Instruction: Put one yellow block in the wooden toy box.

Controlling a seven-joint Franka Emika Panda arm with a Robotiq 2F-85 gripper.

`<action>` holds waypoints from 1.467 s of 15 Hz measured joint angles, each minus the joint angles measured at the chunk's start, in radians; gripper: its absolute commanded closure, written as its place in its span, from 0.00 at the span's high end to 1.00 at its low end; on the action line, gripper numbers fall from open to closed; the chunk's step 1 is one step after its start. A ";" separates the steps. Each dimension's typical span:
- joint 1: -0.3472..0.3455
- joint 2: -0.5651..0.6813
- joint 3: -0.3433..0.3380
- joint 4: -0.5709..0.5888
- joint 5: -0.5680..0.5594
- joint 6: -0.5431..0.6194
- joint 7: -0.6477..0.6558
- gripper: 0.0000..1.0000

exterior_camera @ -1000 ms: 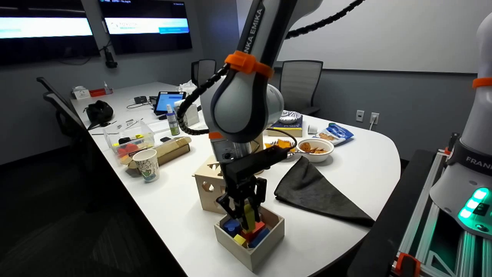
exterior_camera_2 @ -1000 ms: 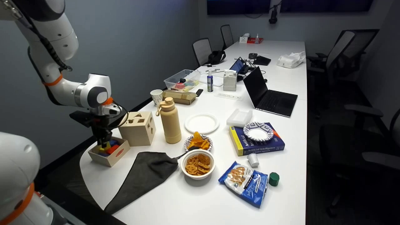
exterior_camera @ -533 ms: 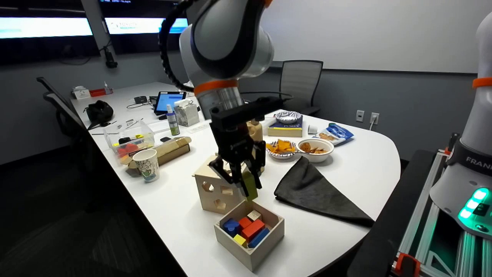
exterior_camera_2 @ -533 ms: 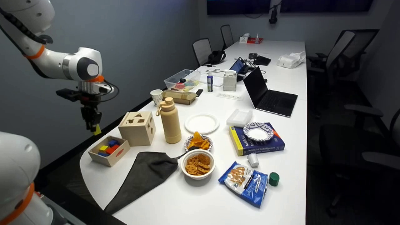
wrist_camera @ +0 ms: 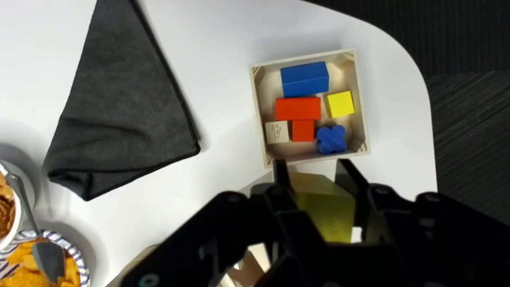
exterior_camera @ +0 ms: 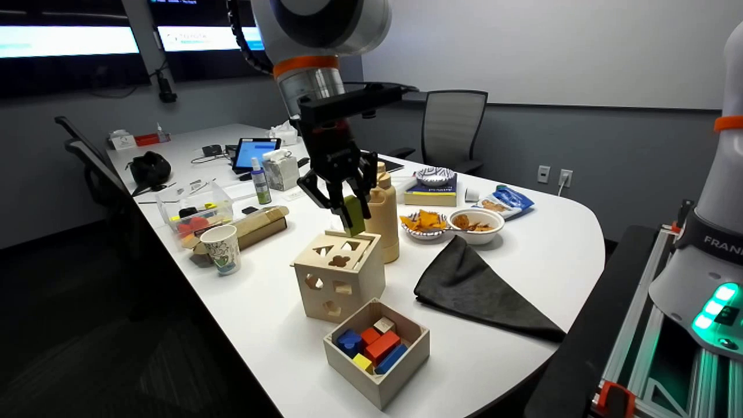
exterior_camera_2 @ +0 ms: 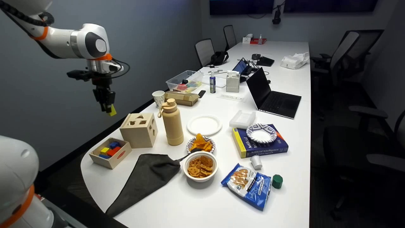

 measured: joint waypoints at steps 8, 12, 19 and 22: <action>-0.042 0.123 -0.029 0.104 0.037 -0.003 0.001 0.09; -0.049 0.167 -0.045 0.119 0.144 0.042 0.087 0.09; -0.048 0.183 -0.061 0.100 0.193 0.182 0.325 0.09; -0.048 0.183 -0.064 0.069 0.194 0.229 0.422 0.09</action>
